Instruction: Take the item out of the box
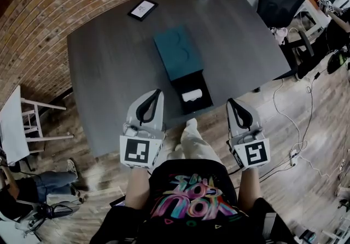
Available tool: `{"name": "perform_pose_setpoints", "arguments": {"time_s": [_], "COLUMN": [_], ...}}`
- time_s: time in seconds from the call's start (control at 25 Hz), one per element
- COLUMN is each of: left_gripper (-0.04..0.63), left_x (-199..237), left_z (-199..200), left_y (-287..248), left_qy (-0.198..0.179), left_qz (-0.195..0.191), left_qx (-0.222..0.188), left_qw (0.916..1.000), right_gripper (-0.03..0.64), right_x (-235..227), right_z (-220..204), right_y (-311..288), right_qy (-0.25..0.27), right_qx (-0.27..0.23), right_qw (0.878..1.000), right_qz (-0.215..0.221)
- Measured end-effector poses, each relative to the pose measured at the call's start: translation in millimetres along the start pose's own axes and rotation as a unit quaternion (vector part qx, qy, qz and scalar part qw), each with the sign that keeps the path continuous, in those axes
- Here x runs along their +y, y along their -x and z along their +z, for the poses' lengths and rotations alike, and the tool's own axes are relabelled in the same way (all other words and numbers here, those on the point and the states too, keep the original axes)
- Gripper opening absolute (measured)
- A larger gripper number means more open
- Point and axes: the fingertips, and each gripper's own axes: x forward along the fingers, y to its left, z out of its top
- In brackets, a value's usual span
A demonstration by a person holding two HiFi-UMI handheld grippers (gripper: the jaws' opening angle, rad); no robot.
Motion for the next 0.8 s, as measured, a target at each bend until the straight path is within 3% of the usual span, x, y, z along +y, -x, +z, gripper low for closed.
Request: {"name": "perform_pose_setpoints", "arguments": {"time_s": [0.4, 0.8], "left_gripper": [-0.001, -0.001], "left_x": [34, 65], "left_z": [29, 41], "left_y": [-82, -107], "left_qy": [0.004, -0.004], "left_qz": [0.021, 0.070], "left_qx": [-0.005, -0.014], "left_qw": [0.9998, 0.9974], "right_gripper": [0.000, 0.000], "right_x": [-45, -70], "right_z": [27, 40], "right_y": [-94, -139], "right_qy": [0.019, 0.024], "right_qx": [-0.008, -0.029], "right_qw": [0.998, 0.995], "right_qz": [0.054, 0.091]}}
